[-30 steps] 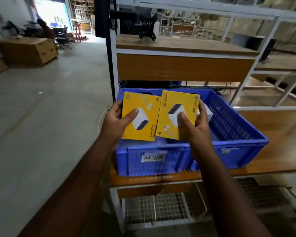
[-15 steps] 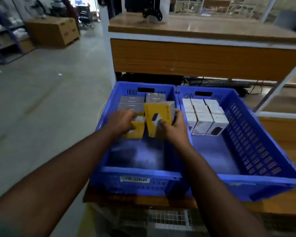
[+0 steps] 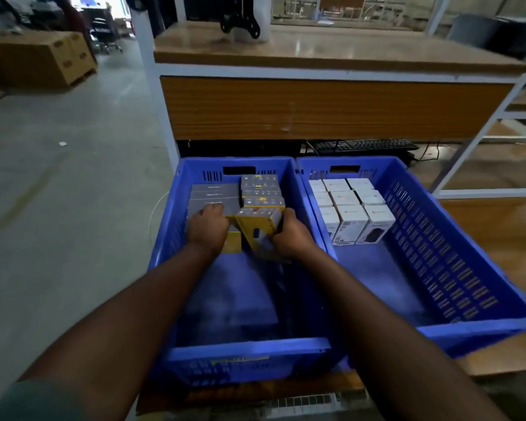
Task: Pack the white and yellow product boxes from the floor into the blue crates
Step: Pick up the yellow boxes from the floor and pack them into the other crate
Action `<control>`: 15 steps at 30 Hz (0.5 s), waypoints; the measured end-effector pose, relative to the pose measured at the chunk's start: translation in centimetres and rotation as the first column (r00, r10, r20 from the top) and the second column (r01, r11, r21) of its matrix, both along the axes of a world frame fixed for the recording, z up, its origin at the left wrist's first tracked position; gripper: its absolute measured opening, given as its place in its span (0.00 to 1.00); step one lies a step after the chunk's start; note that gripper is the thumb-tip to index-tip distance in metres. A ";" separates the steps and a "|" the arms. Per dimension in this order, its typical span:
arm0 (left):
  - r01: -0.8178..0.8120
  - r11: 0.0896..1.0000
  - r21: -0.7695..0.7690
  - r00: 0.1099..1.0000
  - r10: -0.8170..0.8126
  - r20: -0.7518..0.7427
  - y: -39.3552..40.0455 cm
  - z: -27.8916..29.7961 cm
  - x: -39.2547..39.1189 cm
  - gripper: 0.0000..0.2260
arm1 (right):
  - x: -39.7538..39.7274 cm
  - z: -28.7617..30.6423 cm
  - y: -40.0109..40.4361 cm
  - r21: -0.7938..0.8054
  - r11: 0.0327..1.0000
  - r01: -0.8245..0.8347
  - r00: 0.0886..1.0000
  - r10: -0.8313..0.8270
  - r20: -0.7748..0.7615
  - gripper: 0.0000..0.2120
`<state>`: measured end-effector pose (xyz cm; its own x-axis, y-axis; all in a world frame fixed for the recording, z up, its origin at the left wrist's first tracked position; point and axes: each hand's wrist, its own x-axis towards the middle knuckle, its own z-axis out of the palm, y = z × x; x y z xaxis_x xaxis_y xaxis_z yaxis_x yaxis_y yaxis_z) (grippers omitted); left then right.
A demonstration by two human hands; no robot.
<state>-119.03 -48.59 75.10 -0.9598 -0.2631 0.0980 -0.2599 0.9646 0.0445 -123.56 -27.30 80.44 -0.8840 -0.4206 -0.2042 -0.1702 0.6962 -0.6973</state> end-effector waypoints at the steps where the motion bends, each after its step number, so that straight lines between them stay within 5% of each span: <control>1: -0.012 1.000 0.019 1.000 0.012 0.011 0.0 -0.2 -0.1 0.18 | -0.4 -0.2 -0.4 -0.011 1.000 0.024 1.000 -0.024 0.010 0.23; 5: -0.011 1.000 0.022 1.000 0.011 -0.026 0.2 -1.4 -0.4 0.32 | -1.6 -1.6 -1.8 -0.088 0.985 0.148 0.986 -0.141 0.085 0.30; 10: -0.043 0.999 -0.022 0.998 0.042 -0.045 0.7 -3.4 -1.0 0.30 | -2.5 -3.2 -2.9 -0.086 0.969 0.234 0.968 -0.224 0.112 0.36; 15: -0.012 0.999 -0.052 0.994 0.006 -0.113 0.8 -4.5 -0.9 0.34 | -1.5 -6.0 -4.4 -0.225 0.900 0.373 0.928 -0.364 0.081 0.53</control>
